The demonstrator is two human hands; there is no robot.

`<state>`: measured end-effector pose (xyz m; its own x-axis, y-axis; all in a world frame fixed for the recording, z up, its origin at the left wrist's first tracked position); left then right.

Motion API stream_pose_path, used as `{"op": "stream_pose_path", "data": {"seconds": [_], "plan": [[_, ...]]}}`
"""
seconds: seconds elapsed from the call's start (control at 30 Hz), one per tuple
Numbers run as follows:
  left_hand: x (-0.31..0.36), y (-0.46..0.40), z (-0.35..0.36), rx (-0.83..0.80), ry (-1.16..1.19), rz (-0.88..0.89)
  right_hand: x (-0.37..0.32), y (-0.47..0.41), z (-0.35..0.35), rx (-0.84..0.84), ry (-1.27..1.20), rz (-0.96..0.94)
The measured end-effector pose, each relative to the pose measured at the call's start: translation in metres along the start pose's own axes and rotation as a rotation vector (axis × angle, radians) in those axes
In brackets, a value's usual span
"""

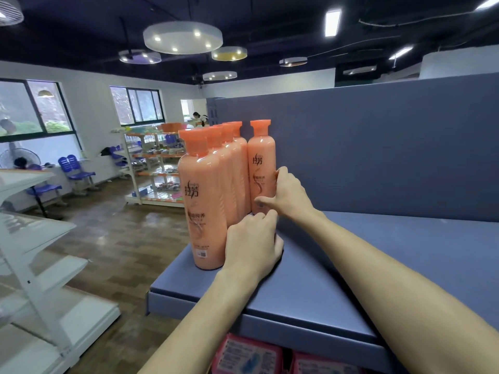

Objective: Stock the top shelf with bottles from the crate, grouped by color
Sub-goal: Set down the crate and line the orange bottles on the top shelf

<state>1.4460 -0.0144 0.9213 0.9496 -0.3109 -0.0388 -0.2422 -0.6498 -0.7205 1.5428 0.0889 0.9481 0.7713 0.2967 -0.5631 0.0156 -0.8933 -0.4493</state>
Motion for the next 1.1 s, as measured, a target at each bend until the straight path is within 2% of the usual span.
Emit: {"op": "stream_pose_path", "data": {"seconds": [0.3, 0.5, 0.67, 0.97, 1.1], "plan": [[-0.001, -0.001, 0.005, 0.012, -0.019, 0.035, 0.0, 0.004, -0.009, -0.003, 0.07, 0.052], [0.0, -0.002, -0.004, -0.045, 0.129, 0.014, -0.009, 0.035, -0.043, 0.034, -0.01, 0.123], [0.009, 0.009, -0.029, -0.048, 0.222, 0.016, -0.017, 0.089, -0.075, -0.072, 0.128, 0.058], [0.035, 0.065, -0.073, -0.004, 0.227, 0.047, -0.029, 0.168, -0.116, -0.033, 0.137, -0.01], [0.047, 0.1, -0.096, 0.116, 0.167, 0.056, -0.035, 0.212, -0.125, 0.041, 0.052, -0.077]]}}
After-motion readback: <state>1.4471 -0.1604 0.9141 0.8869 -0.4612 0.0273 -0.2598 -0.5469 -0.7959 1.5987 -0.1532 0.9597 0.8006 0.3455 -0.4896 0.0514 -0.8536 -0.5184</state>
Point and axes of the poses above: each hand's wrist, its own y-axis away from the middle knuckle, its own z-axis out of the palm, x = y × z, the point moved 5 cm from there along -y, towards the middle knuckle
